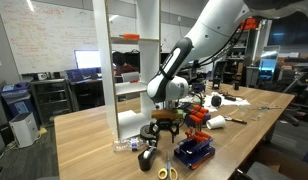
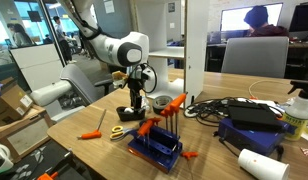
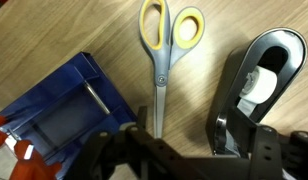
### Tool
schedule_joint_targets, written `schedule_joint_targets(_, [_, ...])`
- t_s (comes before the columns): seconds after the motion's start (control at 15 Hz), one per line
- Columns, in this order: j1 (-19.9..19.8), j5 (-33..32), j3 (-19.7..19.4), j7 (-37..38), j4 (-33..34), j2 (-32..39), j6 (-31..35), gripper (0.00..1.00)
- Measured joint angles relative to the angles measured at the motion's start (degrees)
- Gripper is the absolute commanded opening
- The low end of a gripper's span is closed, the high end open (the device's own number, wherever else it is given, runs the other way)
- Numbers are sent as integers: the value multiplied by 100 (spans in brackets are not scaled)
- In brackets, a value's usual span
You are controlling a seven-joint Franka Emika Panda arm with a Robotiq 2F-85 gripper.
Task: Remove the scissors from the second shelf
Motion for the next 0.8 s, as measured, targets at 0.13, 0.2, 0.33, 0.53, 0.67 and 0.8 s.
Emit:
schedule_joint_targets(0.13, [-4,7,0,-13,0,-9,-5,100])
schedule_joint_targets(0.2, [-8,8,-2,-32,0,-40,-25,100])
schedule_joint_targets(0.33, [-10,7,-25,-51,-4,-201,-85,100])
schedule_joint_targets(0.53, [-10,-103,-103,-53,-66,-737,-272,100])
schedule_joint_targets(0.67, [-10,-358,-143,-54,-140,-1243,-498,100])
schedule_joint_targets(0.8, [-13,-635,-144,-122,-219,-1832,-874,100])
